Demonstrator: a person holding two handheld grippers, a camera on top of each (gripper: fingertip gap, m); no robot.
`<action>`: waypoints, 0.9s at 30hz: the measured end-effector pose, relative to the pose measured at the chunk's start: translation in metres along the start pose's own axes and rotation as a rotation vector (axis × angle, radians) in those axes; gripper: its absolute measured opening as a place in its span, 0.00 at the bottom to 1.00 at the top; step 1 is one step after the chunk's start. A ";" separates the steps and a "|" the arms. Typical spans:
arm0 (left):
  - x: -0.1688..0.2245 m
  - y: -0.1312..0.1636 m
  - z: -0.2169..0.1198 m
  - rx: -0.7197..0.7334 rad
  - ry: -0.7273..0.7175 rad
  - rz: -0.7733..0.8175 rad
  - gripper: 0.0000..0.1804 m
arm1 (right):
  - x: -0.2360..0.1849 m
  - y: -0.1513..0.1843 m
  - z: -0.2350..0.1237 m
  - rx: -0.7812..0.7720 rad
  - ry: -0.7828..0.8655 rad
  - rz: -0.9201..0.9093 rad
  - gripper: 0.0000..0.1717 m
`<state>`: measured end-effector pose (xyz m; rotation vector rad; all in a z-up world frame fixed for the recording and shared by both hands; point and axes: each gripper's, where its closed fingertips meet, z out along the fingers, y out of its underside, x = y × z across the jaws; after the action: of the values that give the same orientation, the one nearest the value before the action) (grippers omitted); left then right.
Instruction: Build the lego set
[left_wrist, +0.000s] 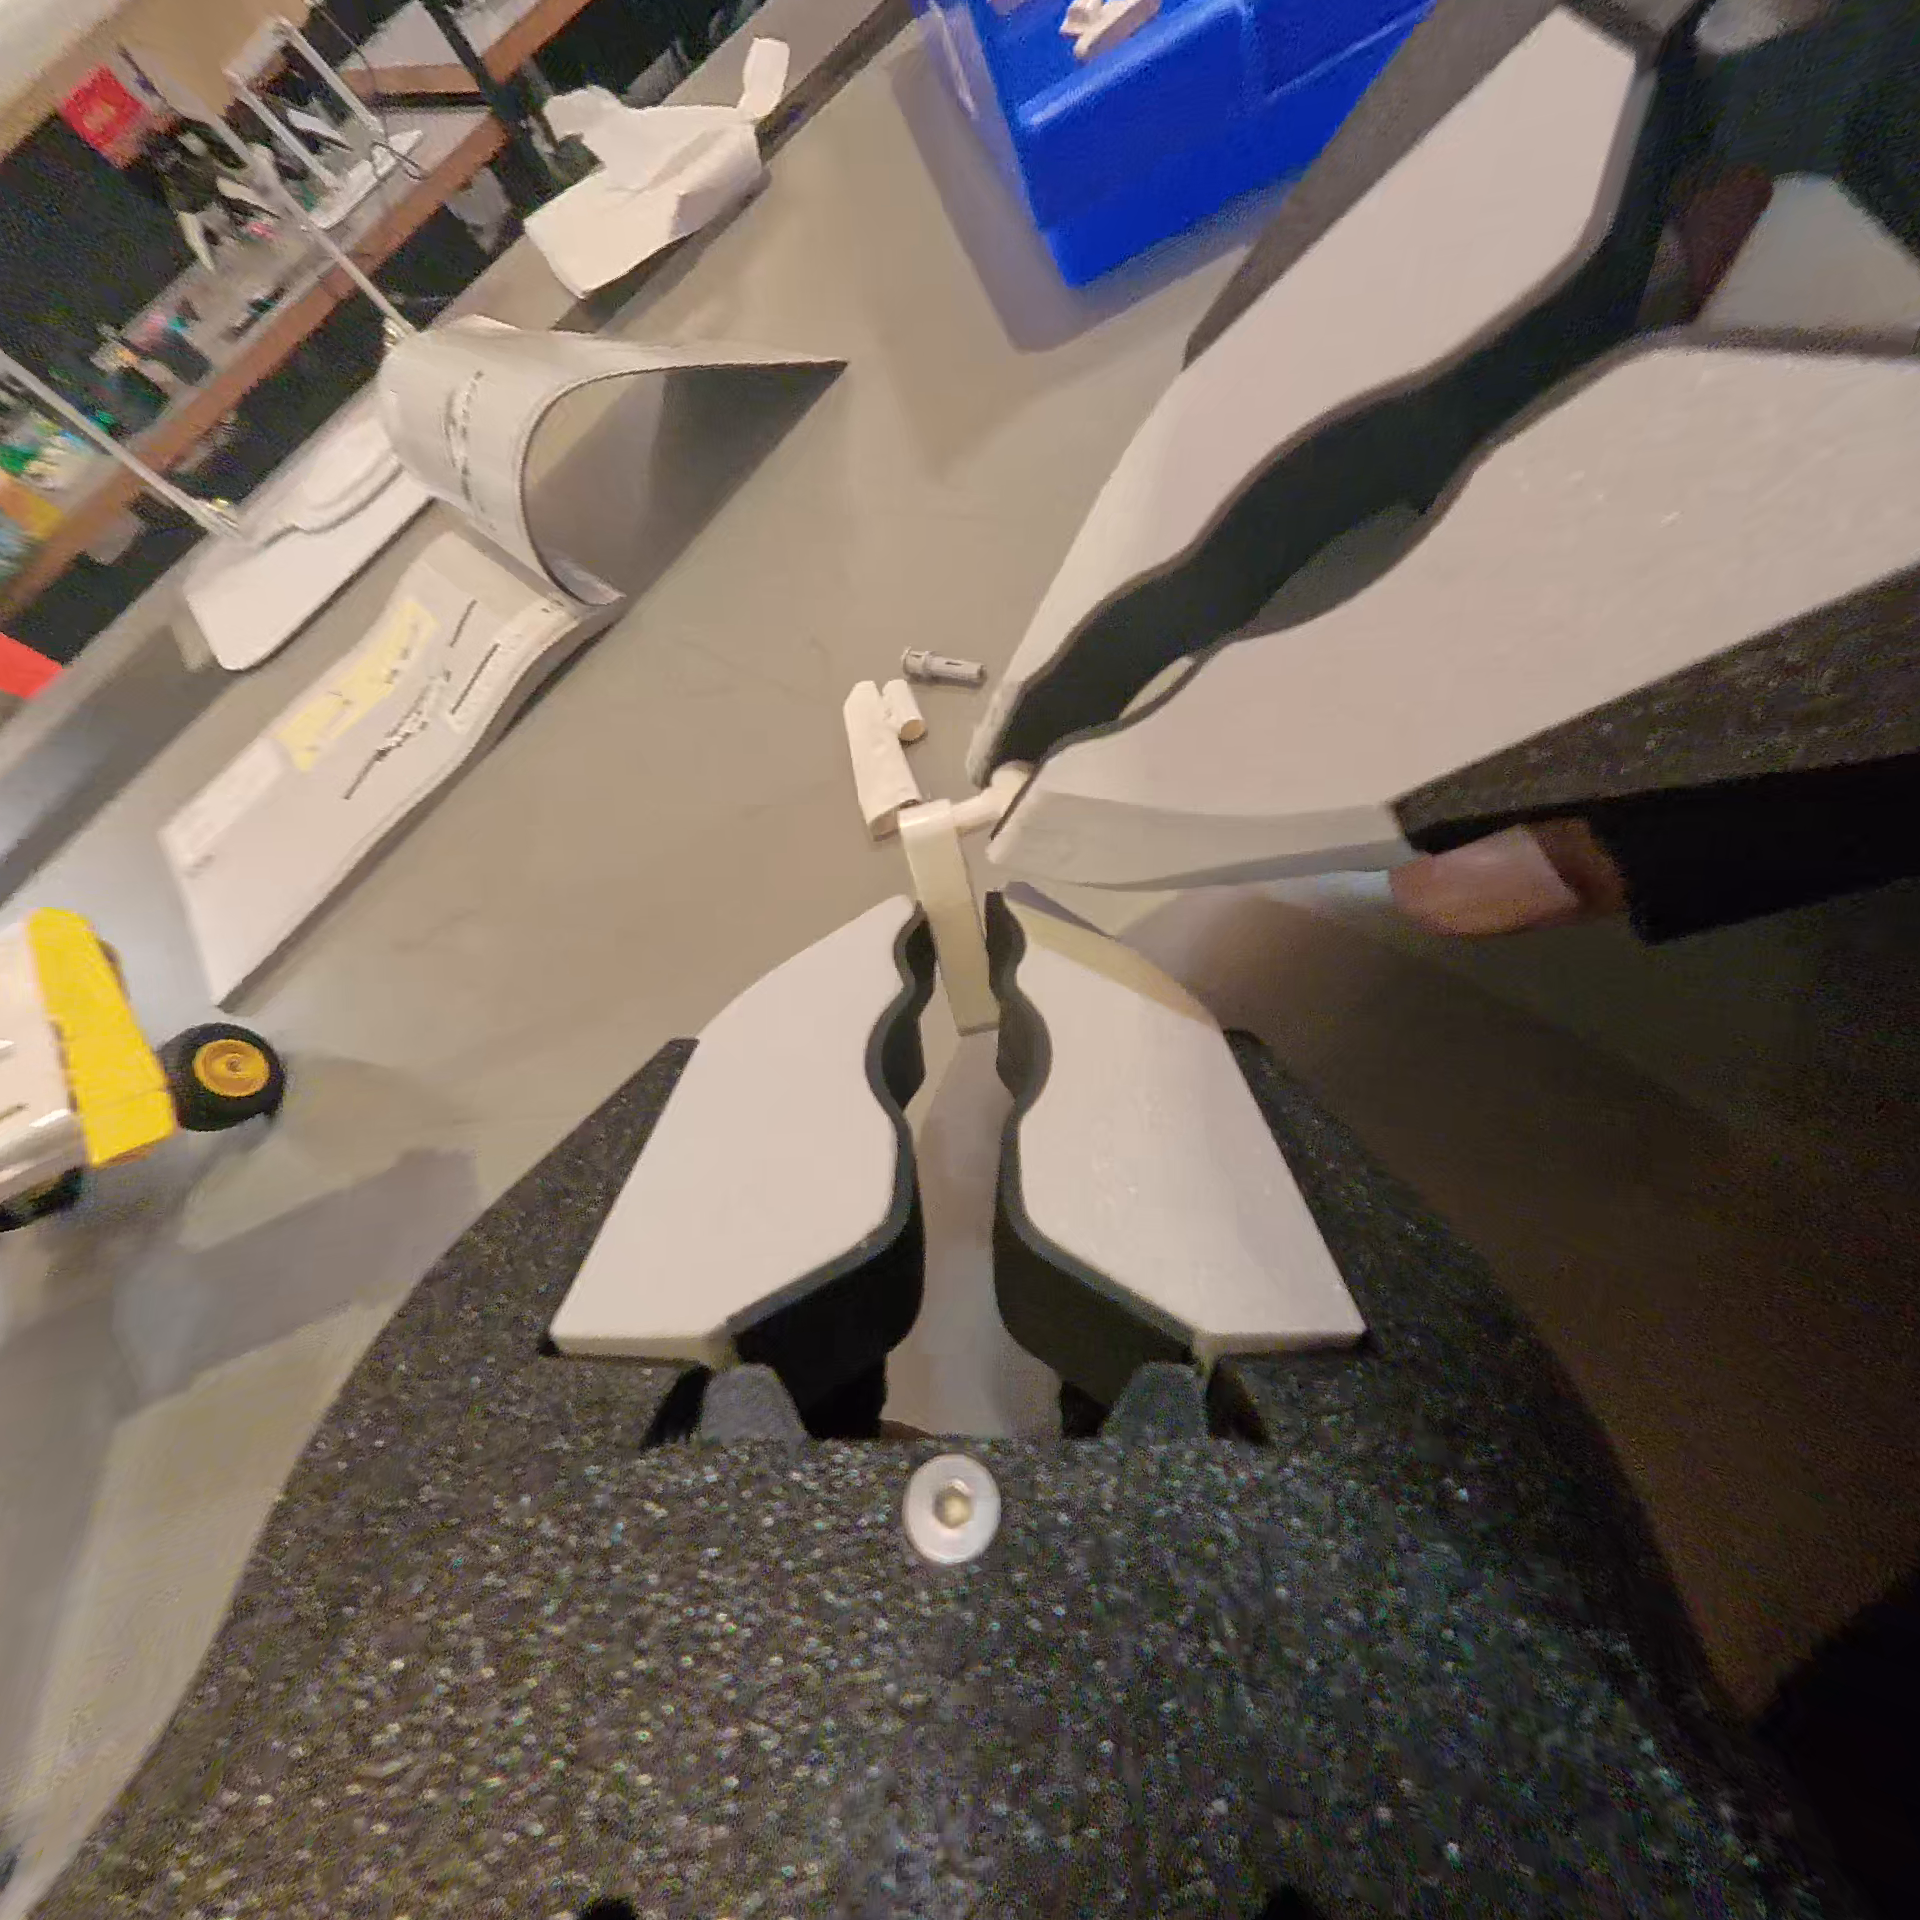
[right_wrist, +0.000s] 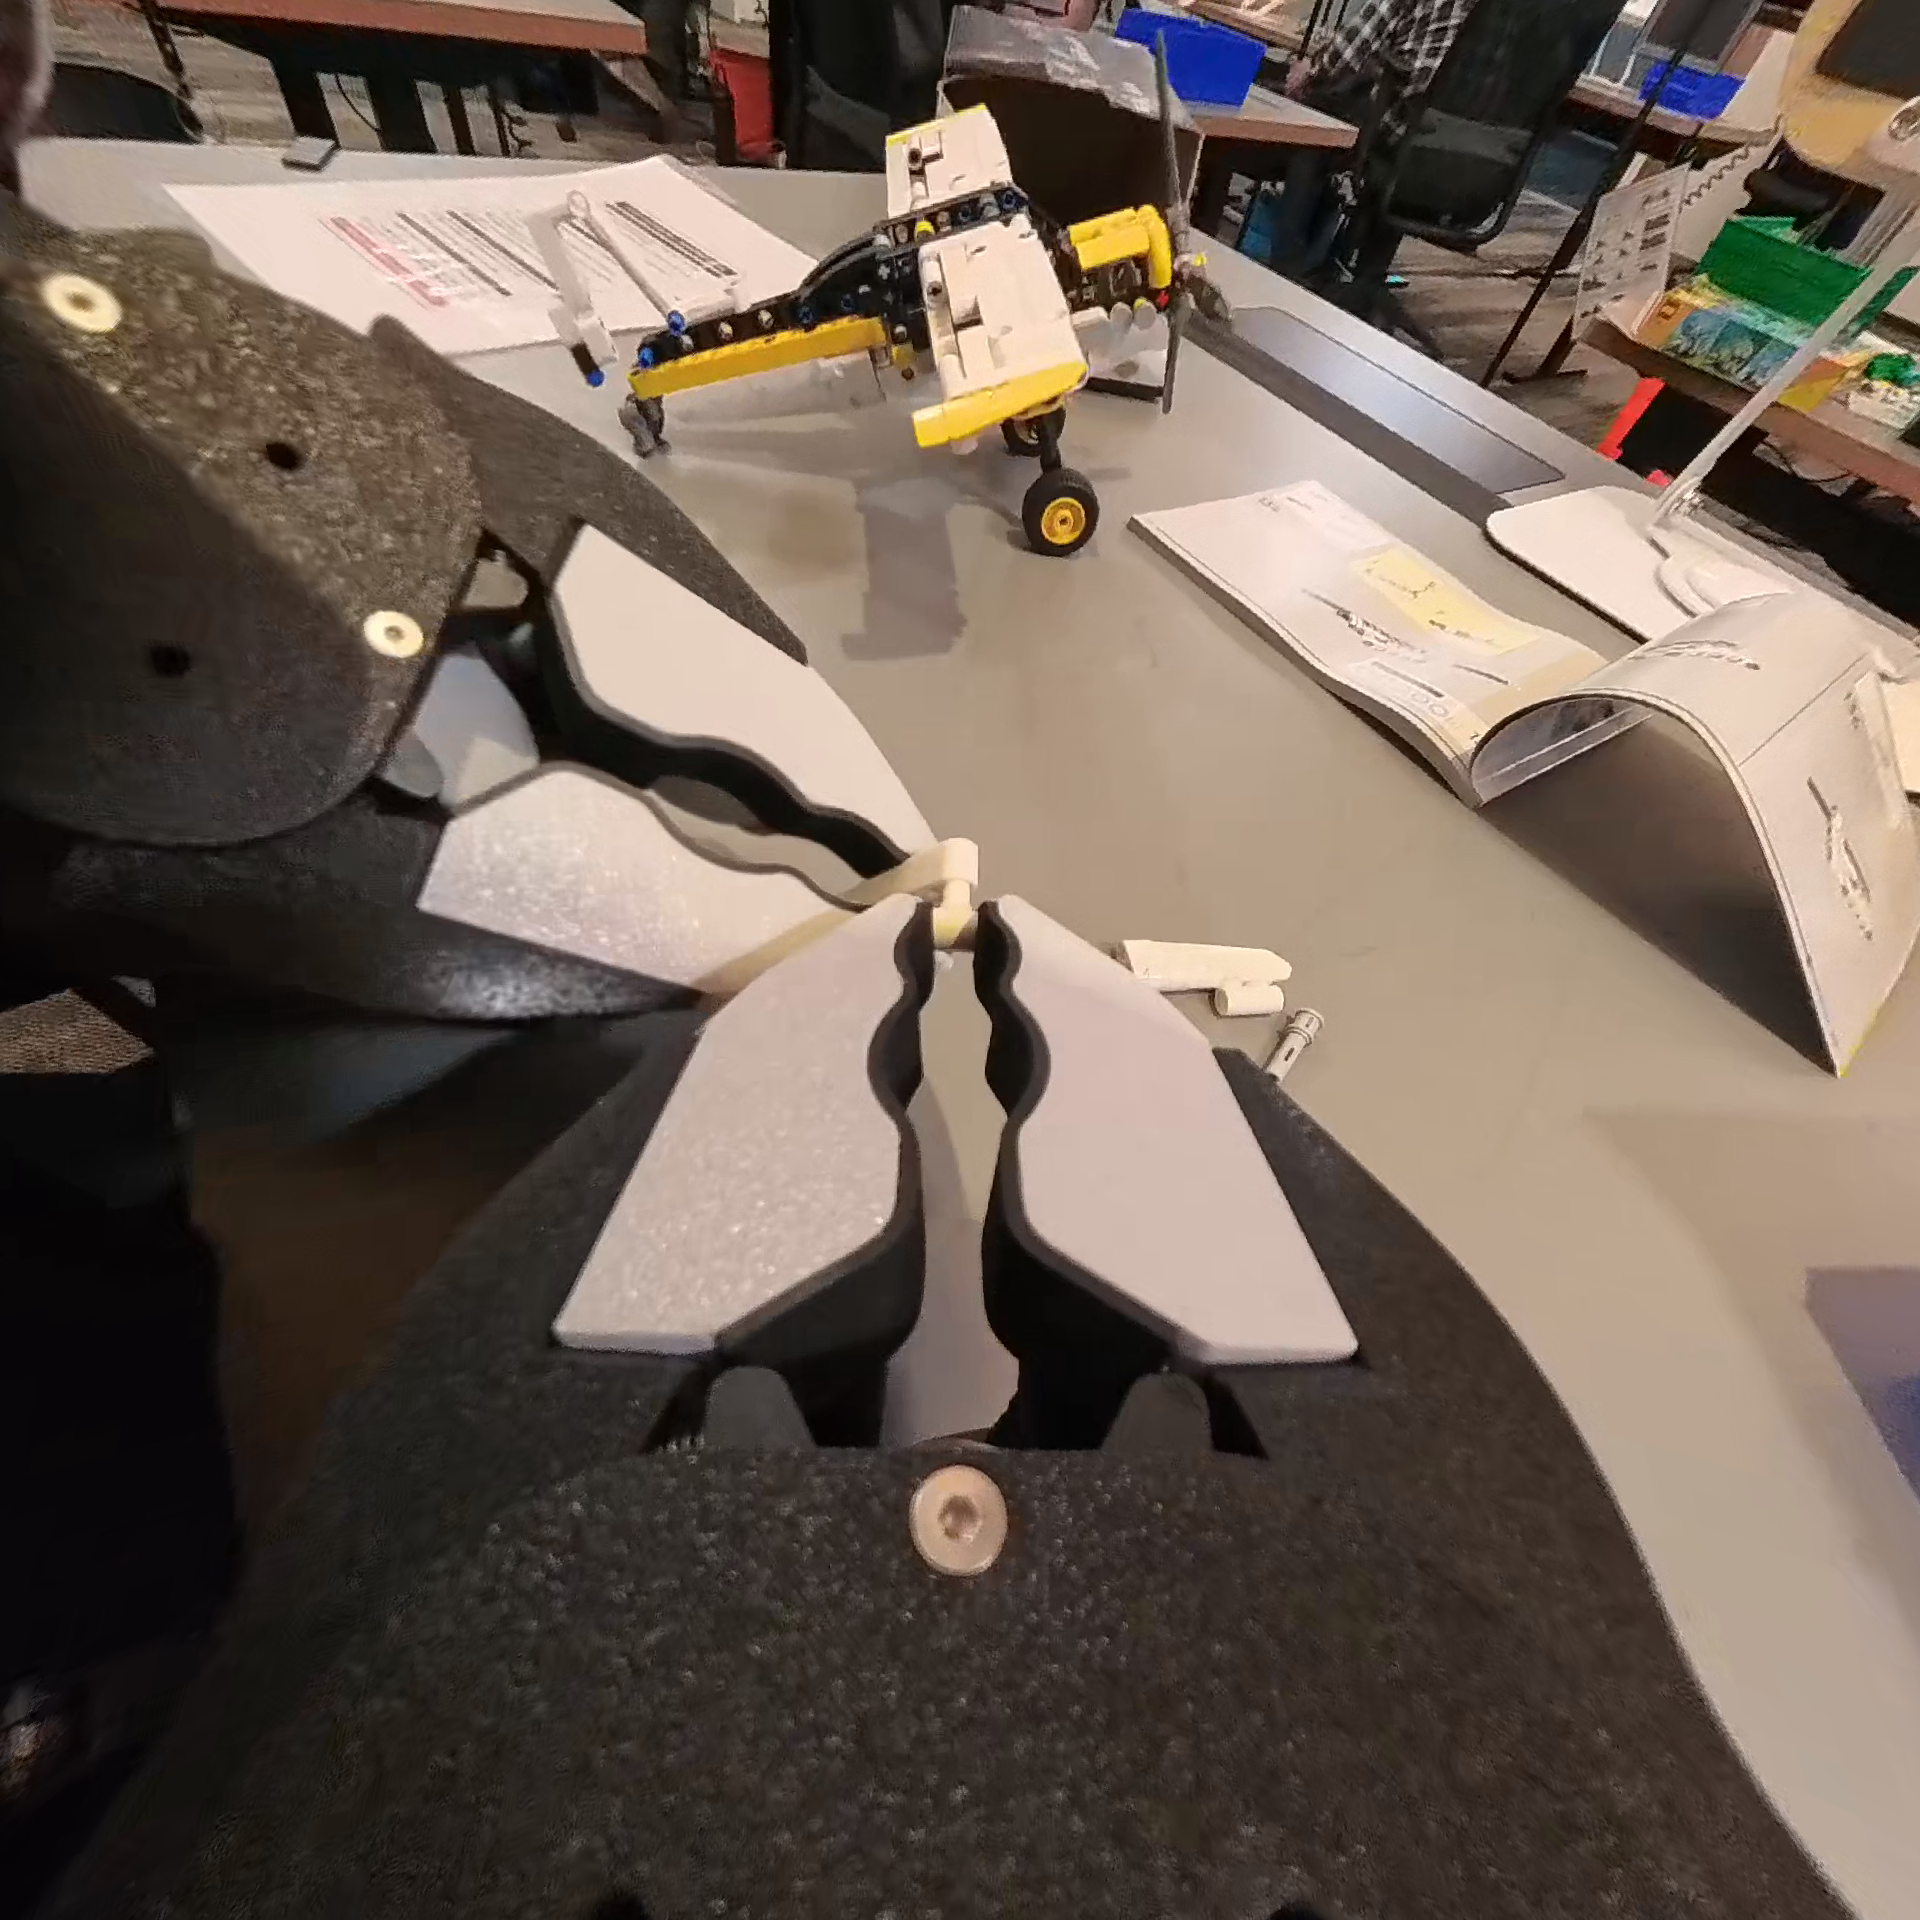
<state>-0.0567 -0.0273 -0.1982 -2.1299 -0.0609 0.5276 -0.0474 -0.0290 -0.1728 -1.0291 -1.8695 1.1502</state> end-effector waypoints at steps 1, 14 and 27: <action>0.001 0.000 0.000 0.004 0.016 -0.015 0.05 | 0.000 0.000 0.000 0.001 0.000 -0.002 0.04; 0.005 0.002 -0.004 -0.031 0.087 -0.036 0.06 | -0.004 0.000 0.000 -0.019 0.035 -0.127 0.04; 0.008 0.007 0.000 -0.087 0.103 -0.088 0.06 | -0.004 0.004 0.001 -0.039 0.043 -0.140 0.04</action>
<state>-0.0500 -0.0294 -0.2065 -2.2246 -0.1212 0.3682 -0.0456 -0.0319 -0.1777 -0.9212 -1.9043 1.0065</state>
